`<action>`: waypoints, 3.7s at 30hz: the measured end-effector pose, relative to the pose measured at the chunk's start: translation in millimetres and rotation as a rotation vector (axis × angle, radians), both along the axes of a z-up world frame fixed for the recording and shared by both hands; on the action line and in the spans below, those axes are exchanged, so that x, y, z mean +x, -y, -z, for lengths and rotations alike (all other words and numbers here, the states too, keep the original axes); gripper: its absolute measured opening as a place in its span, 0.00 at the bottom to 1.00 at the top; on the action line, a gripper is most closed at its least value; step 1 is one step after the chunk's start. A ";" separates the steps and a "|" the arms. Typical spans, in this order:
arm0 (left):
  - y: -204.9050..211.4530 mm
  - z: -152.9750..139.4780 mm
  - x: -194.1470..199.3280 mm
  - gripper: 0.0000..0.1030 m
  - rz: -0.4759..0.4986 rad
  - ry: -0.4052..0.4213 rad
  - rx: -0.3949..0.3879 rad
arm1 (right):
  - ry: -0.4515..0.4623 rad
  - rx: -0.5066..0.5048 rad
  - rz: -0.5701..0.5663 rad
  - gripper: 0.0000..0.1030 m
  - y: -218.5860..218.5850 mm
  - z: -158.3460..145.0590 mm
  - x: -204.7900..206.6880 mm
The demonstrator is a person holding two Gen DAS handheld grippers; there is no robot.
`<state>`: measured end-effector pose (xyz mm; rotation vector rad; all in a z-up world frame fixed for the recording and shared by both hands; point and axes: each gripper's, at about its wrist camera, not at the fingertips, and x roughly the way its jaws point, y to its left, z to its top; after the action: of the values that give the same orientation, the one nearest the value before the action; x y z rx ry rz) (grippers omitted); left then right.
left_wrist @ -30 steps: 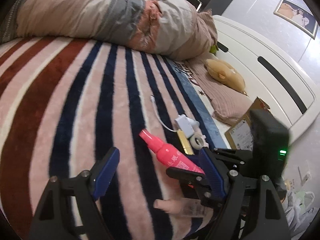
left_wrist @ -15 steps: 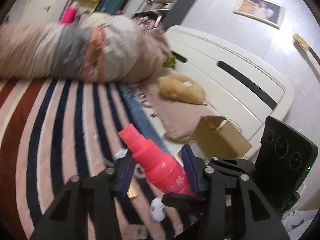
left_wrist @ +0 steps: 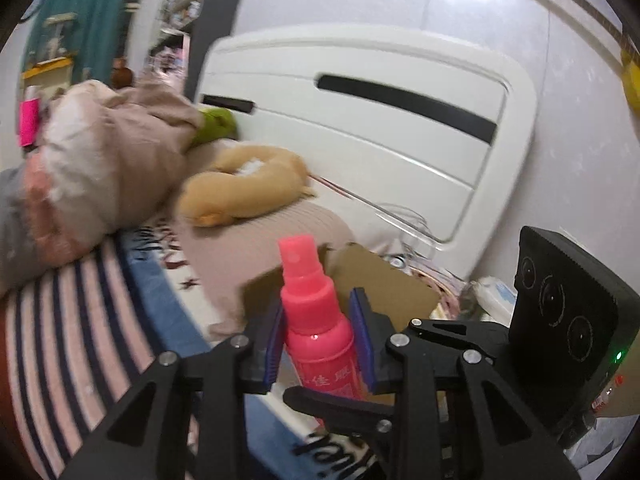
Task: Organize rigid objects
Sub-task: 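Lower the pink spray bottle into the box and release it, then grasp the clear perfume bottle with the left gripper while the right grasps the lens case, then drop the perfume bottle and lens case into the box with both grippers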
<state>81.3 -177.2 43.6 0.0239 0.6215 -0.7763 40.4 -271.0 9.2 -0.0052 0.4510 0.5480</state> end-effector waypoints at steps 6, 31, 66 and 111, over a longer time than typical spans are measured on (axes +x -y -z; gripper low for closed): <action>56.7 28.5 28.5 0.27 0.069 -0.103 0.046 | -0.113 0.017 0.102 0.26 53.7 23.6 15.8; 40.0 26.4 19.1 0.60 0.020 -0.095 0.063 | -0.220 0.005 0.231 0.85 76.2 41.5 14.9; -226.0 209.5 -95.9 0.76 -0.517 -0.345 0.027 | -0.472 -0.160 -0.119 0.65 -129.2 161.8 -2.8; -214.8 190.1 -82.0 0.69 -0.611 -0.176 0.045 | -0.336 -0.217 -0.031 0.26 -132.3 147.9 9.8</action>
<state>-0.7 37.5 -146.6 -0.1882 0.7616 -0.1723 50.1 -138.7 -138.7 -0.1293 0.8380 0.5296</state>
